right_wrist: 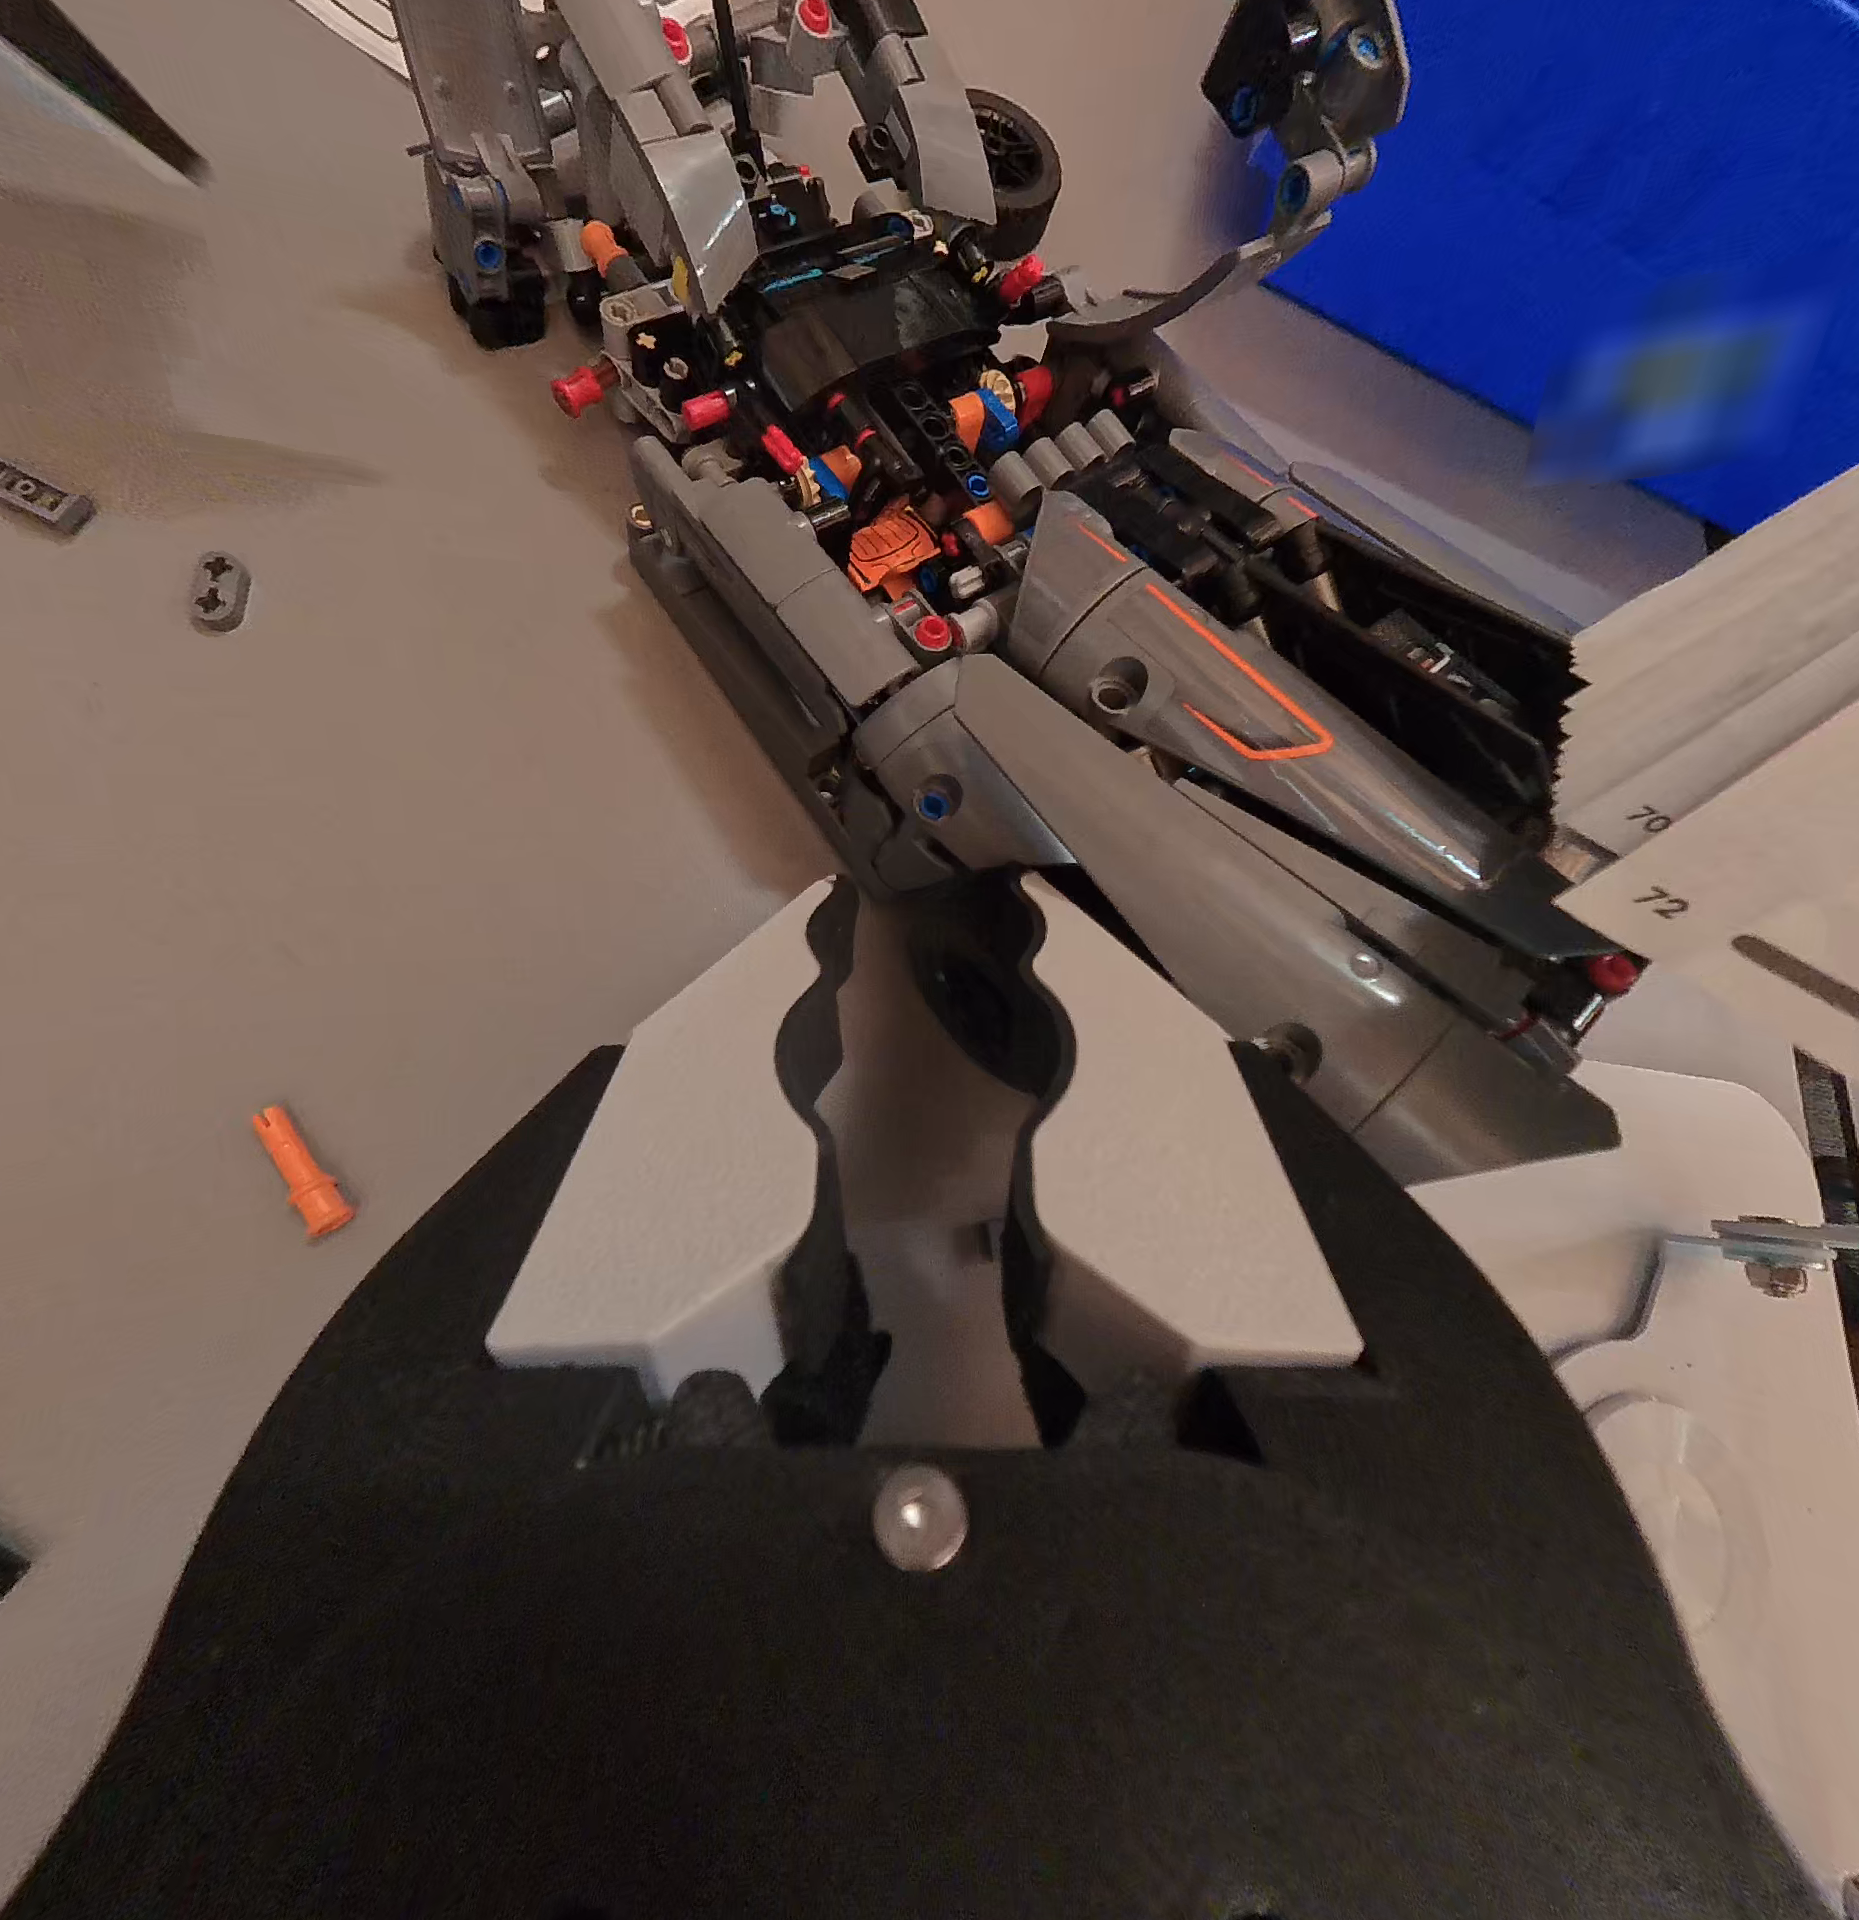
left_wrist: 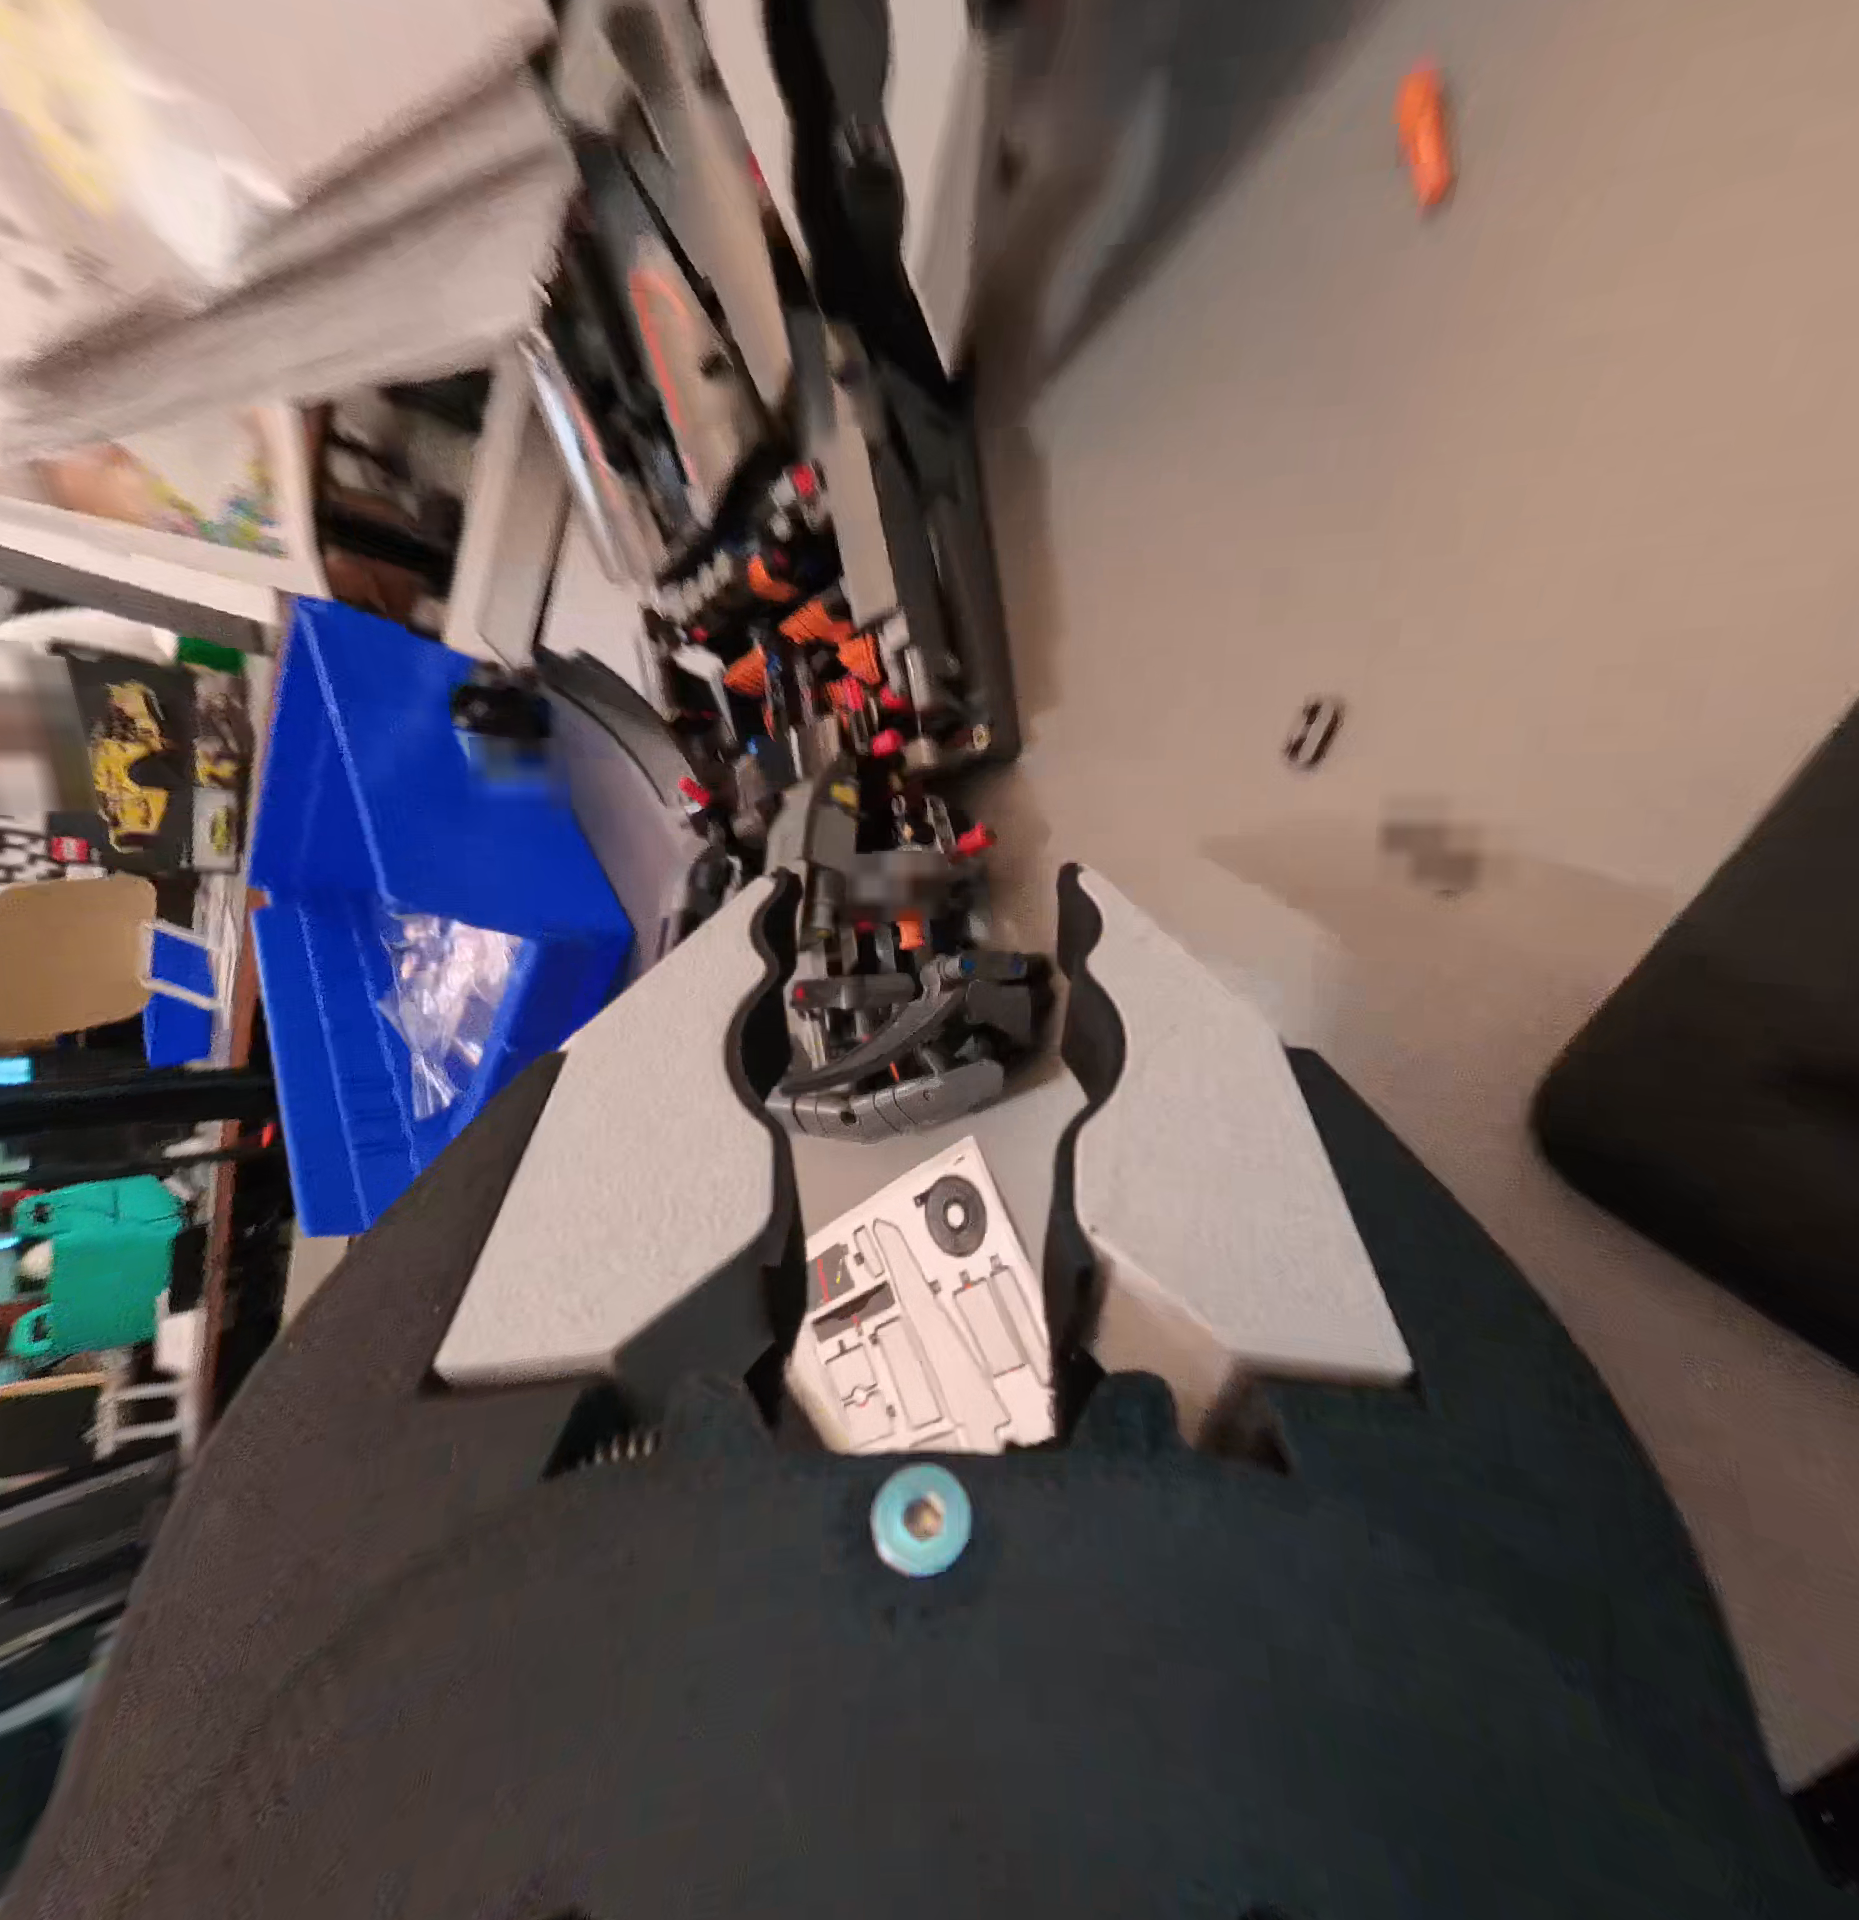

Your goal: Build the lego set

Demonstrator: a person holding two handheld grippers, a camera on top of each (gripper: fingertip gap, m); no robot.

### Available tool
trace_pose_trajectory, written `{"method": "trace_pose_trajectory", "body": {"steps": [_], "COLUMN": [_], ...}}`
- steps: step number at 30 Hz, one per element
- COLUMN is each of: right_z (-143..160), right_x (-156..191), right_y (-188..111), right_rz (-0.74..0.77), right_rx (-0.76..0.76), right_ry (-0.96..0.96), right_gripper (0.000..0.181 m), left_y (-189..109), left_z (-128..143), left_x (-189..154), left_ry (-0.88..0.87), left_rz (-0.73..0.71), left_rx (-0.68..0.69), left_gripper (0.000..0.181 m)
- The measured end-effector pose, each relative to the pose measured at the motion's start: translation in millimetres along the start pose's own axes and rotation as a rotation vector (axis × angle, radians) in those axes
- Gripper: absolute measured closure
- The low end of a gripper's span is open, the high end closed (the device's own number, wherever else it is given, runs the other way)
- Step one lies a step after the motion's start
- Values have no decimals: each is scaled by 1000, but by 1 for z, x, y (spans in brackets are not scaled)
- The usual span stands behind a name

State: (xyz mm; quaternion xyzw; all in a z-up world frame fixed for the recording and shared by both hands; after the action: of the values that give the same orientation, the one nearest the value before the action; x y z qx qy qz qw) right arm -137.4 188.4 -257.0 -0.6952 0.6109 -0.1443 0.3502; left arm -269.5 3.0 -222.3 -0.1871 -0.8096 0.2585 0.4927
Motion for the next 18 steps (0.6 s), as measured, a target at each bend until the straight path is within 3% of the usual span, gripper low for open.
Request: {"method": "trace_pose_trajectory", "body": {"steps": [4, 9, 18], "right_z": [0, 0, 0], "right_x": [1, 0, 0], "right_y": [0, 0, 0], "right_rz": [9, 10, 10], "right_rx": [7, 8, 11], "right_ry": [-15, -21, -27], "right_gripper": [154, 155, 155], "left_y": [32, 46, 37], "left_z": [10, 28, 29], "left_x": [-3, -7, 7], "left_ry": [108, 163, -46], "left_rz": [59, 110, 89], "left_rx": [215, 454, 447], "left_gripper": [132, 133, 126]}}
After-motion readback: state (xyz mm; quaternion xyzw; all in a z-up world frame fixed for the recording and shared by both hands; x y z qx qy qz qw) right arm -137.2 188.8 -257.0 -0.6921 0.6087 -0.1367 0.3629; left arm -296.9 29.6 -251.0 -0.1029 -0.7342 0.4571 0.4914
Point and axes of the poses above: each gripper's, where its closed fingertips meet, y out along the fingers, z out of its underside, x = y × z across the jaws, the point moved 7 cm from there along -y, back along the fingers, and after that the axes turned 2 degrees about y, right-handed, at the moved point
